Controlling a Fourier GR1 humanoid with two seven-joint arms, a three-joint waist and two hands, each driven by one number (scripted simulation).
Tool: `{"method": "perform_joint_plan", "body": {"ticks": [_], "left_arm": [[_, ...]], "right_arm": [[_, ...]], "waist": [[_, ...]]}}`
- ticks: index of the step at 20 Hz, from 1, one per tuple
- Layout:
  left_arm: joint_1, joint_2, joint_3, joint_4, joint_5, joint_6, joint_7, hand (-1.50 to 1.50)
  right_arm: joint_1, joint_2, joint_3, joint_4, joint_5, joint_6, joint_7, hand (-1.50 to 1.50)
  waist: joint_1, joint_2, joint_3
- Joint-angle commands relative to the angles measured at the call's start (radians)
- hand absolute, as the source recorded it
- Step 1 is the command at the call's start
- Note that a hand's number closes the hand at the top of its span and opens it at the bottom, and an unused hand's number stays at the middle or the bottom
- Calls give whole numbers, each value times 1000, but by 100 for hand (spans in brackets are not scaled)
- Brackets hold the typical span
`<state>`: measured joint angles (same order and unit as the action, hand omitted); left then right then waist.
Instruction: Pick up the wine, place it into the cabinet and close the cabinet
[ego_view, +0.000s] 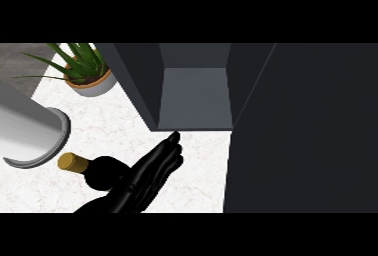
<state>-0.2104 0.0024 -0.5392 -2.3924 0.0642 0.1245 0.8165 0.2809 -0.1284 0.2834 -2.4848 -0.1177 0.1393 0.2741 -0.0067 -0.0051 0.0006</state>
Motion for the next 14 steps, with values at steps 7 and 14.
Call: {"method": "perform_joint_plan", "body": {"ticks": [7,14], "left_arm": [[-24,-2,-144,-159,-169,145,202,-150],[-78,9,-80,-118,-175,134,173,-150]], "right_arm": [[41,-26,-5,-201,-43,-28,104,-150],[27,-33,40,-267,-5,-71,190,-150]], "waist": [[4,-2,0],[-1,-1,-1]]}}
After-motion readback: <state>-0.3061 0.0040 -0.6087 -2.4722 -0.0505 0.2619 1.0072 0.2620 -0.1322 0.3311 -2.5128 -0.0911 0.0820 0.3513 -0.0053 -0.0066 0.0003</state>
